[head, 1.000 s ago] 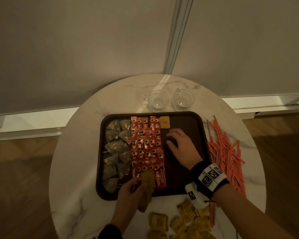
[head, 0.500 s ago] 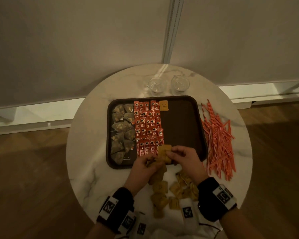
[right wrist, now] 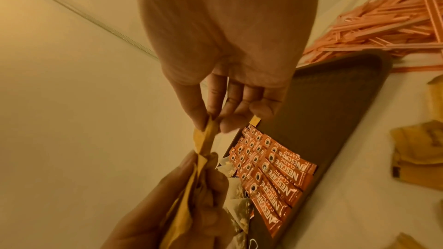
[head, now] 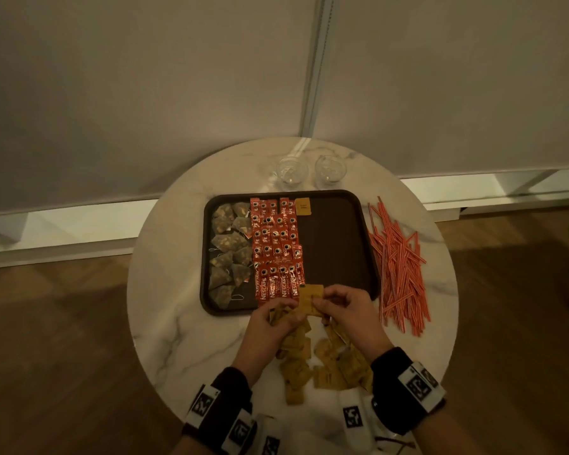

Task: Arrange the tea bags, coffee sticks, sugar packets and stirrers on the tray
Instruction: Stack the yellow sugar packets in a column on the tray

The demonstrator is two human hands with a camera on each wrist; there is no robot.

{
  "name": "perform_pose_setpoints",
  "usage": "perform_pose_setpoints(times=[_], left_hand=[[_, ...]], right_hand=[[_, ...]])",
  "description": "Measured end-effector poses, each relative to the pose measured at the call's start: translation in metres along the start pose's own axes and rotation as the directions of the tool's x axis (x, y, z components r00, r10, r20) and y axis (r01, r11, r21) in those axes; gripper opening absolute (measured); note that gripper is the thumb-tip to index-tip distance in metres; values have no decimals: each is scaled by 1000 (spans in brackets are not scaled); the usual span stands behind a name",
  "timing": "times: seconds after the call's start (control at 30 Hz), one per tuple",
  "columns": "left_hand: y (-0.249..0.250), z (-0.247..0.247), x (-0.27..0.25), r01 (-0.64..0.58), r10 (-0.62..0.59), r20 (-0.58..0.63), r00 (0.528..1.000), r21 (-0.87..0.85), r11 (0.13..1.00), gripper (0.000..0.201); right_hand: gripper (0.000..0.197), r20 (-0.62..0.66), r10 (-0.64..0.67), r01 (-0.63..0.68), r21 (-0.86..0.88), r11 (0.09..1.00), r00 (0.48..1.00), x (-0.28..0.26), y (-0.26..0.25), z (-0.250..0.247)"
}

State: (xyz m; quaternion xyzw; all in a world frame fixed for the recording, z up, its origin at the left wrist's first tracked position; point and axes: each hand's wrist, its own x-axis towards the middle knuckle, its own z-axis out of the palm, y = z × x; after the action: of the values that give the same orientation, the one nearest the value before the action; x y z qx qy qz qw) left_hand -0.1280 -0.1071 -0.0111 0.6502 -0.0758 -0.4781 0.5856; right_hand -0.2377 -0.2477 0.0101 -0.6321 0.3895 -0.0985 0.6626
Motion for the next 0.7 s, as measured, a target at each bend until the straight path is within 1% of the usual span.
perform_pose_setpoints(times=[0.07,0.1,0.17,0.23,0.3,0.37,0.4,0.47,0.53,0.6,0.63,0.7], left_hand=[[0,1,-2,3,-3,-10,1000,-25,1000,21],[1,2,-3,19,-20,-15,1000,-53,998,21],[3,5,-5,68,-69,-1,998,-150,986,24],[10,8,-9,123,-112,59,992,-242,963,24],[17,11,-12,145,-109,146,983,-258,955,19],[22,13,-14,130,-79,214,974,-235,963,19],[25,15,-15,114,-62,229,971,-220,969,21],[28,14,-17,60,-22,223,975,-163,985,23],[34,11,-17,9,7,179,984,-92,996,19],[36,8,-14,-50,54,125,991,-34,998,12],[37,6,-12,-83,82,103,991,1,997,10],[39,3,-8,-150,144,77,987,80,985,10]], right_hand=[[13,-76,-115,113,-22,993,991,-4,-1,-2],[19,-93,-182,178,-42,983,979,-6,-1,-3],[29,-79,-278,272,-83,959,957,-8,-3,-6],[36,-39,-321,314,-116,942,946,-10,-3,-7],[36,-12,-337,334,-105,937,941,-12,-3,-6],[34,0,-342,341,-78,937,940,-13,0,-5],[33,3,-342,342,-65,938,940,-14,1,-5],[31,3,-343,343,-11,939,939,-17,-1,-3],[33,-28,-324,325,56,944,946,-20,-6,-1],[35,-82,-256,265,118,957,963,-21,-7,-3],[33,-99,-205,218,152,964,974,-21,-7,-3],[21,-80,-101,115,200,973,992,-22,-5,-3]])
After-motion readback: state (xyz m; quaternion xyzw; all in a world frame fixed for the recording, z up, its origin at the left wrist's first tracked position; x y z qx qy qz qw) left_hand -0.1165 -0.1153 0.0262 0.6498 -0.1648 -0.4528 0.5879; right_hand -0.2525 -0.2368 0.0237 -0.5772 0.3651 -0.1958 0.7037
